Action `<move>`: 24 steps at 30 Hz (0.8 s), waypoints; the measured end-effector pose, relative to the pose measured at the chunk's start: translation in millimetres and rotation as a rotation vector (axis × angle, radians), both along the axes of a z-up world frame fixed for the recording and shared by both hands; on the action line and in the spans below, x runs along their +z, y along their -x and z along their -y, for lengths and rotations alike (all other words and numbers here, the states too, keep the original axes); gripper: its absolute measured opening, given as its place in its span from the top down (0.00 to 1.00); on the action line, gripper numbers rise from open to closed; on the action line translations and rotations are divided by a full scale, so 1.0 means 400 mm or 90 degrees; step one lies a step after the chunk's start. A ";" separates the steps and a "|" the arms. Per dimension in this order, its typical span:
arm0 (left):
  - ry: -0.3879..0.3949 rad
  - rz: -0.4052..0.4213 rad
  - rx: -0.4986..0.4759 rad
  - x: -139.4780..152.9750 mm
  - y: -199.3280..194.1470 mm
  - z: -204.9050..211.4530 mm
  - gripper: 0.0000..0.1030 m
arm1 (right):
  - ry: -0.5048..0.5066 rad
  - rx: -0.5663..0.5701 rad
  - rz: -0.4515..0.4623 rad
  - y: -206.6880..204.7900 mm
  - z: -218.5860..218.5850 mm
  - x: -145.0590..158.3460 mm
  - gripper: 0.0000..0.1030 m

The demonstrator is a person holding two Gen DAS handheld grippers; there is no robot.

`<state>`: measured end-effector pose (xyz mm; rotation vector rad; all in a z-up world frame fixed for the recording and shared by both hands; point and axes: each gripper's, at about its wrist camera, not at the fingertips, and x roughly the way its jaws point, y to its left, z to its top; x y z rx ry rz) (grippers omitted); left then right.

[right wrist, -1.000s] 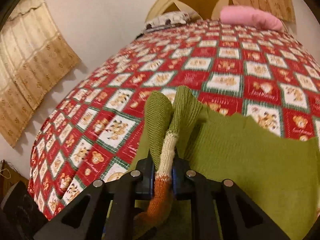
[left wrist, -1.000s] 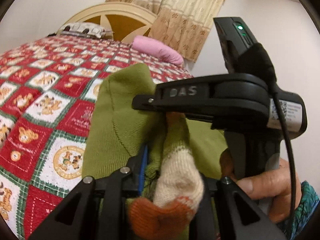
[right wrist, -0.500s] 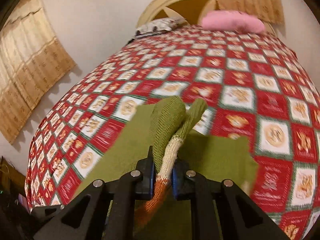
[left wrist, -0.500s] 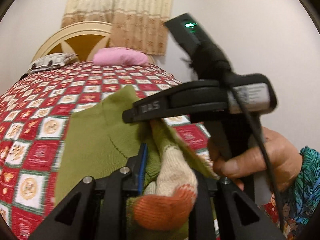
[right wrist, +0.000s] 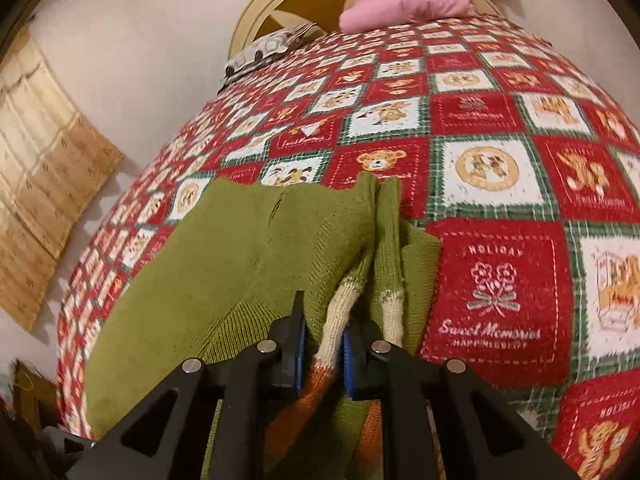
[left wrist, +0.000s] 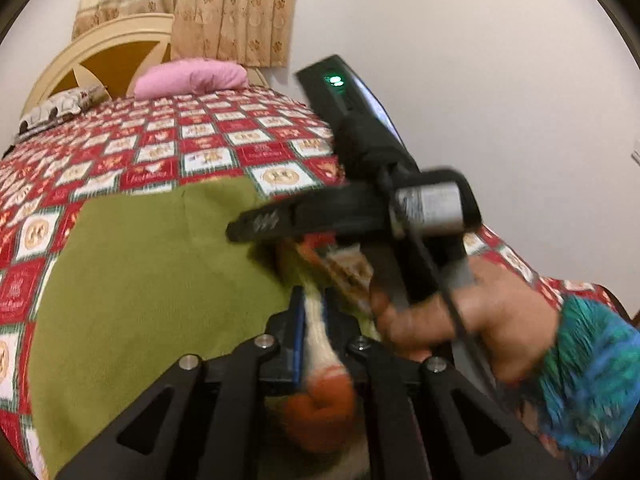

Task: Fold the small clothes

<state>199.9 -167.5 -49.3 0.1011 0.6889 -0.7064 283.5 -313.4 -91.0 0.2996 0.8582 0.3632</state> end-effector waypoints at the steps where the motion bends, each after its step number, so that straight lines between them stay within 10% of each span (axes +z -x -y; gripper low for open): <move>1: 0.005 -0.008 -0.013 0.001 0.018 -0.019 0.83 | 0.005 -0.013 0.003 0.009 0.006 0.007 0.88; 5: 0.037 -0.008 -0.035 0.019 0.118 -0.129 0.33 | 0.015 -0.099 0.033 0.082 0.048 0.059 0.86; 7: 0.048 0.011 -0.029 0.028 0.162 -0.190 0.27 | 0.035 -0.148 0.057 0.149 0.069 0.096 0.82; 15: 0.074 -0.018 0.113 0.020 0.114 -0.362 0.27 | -0.014 -0.067 0.084 0.352 -0.016 0.162 0.80; 19: 0.073 -0.031 0.169 0.014 0.080 -0.386 0.27 | 0.017 -0.040 0.056 0.350 -0.095 0.133 0.43; 24: 0.053 -0.026 0.194 0.003 0.072 -0.406 0.27 | 0.005 -0.027 -0.009 0.291 -0.123 0.032 0.43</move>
